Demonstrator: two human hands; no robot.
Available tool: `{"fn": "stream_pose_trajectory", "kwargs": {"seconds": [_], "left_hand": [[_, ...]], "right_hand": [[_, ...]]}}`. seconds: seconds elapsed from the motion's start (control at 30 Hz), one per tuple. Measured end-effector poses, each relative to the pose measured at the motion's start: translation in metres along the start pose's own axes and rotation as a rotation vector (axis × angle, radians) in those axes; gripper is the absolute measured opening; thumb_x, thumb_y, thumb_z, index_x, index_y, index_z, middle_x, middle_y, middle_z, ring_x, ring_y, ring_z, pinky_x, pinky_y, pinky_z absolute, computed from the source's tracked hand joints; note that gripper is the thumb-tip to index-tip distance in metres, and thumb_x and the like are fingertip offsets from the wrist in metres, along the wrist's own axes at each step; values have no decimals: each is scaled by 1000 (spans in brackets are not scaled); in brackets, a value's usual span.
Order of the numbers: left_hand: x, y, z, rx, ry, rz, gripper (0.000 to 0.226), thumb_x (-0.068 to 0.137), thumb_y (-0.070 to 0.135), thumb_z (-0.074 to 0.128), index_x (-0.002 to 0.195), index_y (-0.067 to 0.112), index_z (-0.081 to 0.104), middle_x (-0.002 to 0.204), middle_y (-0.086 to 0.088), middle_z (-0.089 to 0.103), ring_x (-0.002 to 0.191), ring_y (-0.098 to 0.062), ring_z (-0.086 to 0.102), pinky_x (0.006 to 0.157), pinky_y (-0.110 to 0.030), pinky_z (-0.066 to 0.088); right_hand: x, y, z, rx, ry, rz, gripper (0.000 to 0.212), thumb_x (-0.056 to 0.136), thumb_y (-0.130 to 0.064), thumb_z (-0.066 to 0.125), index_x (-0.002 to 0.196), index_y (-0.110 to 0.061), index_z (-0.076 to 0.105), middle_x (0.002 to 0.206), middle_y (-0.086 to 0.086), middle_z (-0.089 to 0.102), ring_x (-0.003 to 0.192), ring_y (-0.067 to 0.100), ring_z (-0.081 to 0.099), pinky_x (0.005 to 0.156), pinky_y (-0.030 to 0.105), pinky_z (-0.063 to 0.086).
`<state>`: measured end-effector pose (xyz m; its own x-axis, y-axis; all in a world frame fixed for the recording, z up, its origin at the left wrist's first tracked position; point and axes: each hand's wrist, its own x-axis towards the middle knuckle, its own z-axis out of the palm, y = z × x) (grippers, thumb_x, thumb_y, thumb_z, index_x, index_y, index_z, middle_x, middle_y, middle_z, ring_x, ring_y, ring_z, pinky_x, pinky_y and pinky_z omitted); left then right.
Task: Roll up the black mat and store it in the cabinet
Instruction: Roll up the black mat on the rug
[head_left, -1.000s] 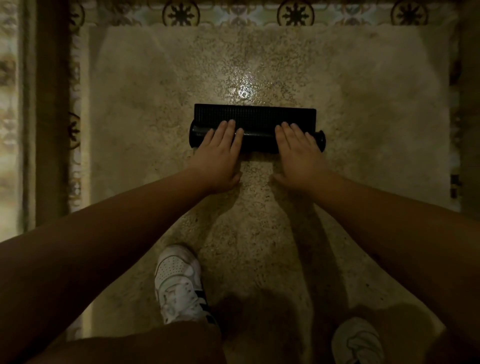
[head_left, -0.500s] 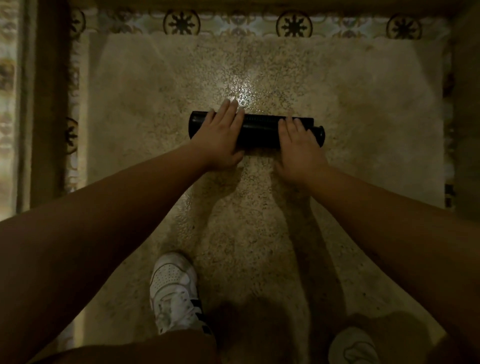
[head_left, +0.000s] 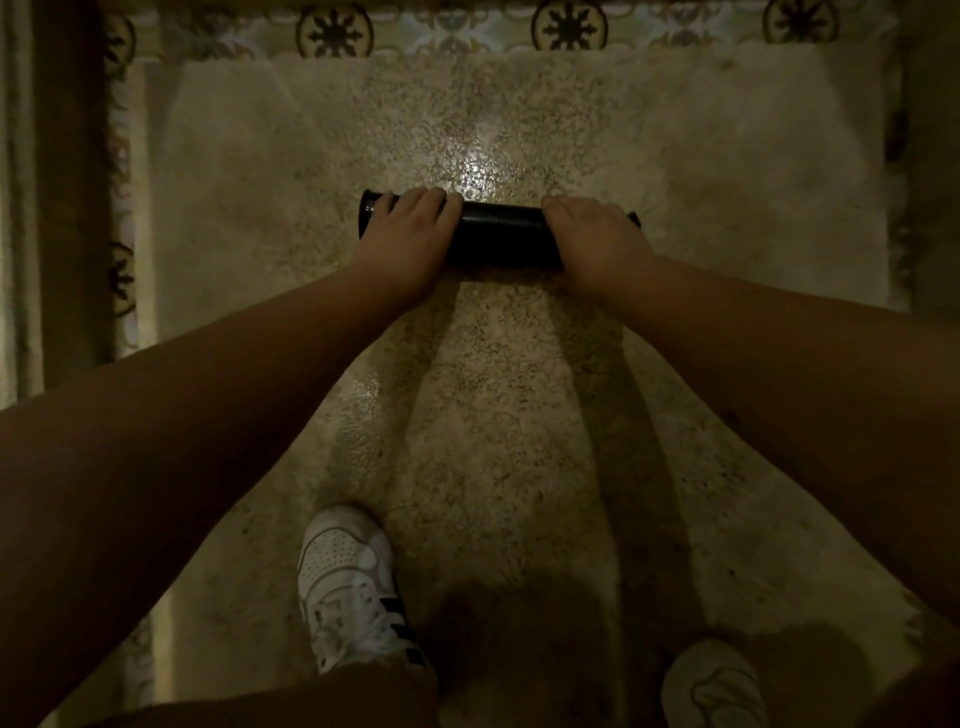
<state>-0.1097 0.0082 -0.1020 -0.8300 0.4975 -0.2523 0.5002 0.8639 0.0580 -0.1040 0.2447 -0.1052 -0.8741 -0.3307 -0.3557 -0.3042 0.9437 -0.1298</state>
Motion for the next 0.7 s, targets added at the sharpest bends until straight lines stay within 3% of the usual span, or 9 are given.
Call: {"fn": "stream_pose_trajectory", "kwargs": {"seconds": [0.13, 0.23, 0.37, 0.6, 0.7], "left_hand": [[-3, -1, 0, 12, 48, 1, 58, 88, 16, 57, 140, 5, 34, 139, -19, 46, 126, -38, 42, 103, -55, 32], [-2, 0, -3, -34, 56, -23, 48, 86, 18, 57, 131, 9, 43, 129, -16, 54, 118, -37, 48, 96, -54, 35], [-16, 4, 1, -64, 41, -36, 43, 84, 25, 60, 123, 12, 49, 121, -14, 59, 110, -36, 51, 91, -50, 38], [-63, 11, 14, -262, -141, 29, 69, 74, 44, 75, 132, 16, 51, 123, -10, 62, 107, -33, 54, 91, -44, 43], [-72, 14, 15, -353, -172, 12, 72, 77, 41, 76, 137, 13, 49, 126, -12, 62, 109, -34, 53, 91, -41, 43]], "right_hand": [[2, 4, -1, -4, 46, -12, 51, 77, -9, 67, 124, -9, 48, 111, 16, 62, 97, 36, 60, 79, 41, 47], [2, 5, -7, 32, 3, 6, 40, 74, -16, 69, 110, -14, 52, 103, 12, 63, 91, 35, 62, 72, 38, 47], [-4, 1, -12, -9, -144, -7, 54, 69, -31, 78, 117, -20, 54, 103, 10, 65, 91, 33, 62, 71, 35, 45], [-32, -2, 7, 76, -398, -118, 73, 61, -42, 86, 125, -25, 55, 111, 6, 64, 99, 29, 60, 70, 31, 39], [-33, 0, 8, 109, -427, -160, 84, 62, -43, 86, 134, -20, 50, 129, 11, 46, 115, 30, 48, 88, 36, 45]]}}
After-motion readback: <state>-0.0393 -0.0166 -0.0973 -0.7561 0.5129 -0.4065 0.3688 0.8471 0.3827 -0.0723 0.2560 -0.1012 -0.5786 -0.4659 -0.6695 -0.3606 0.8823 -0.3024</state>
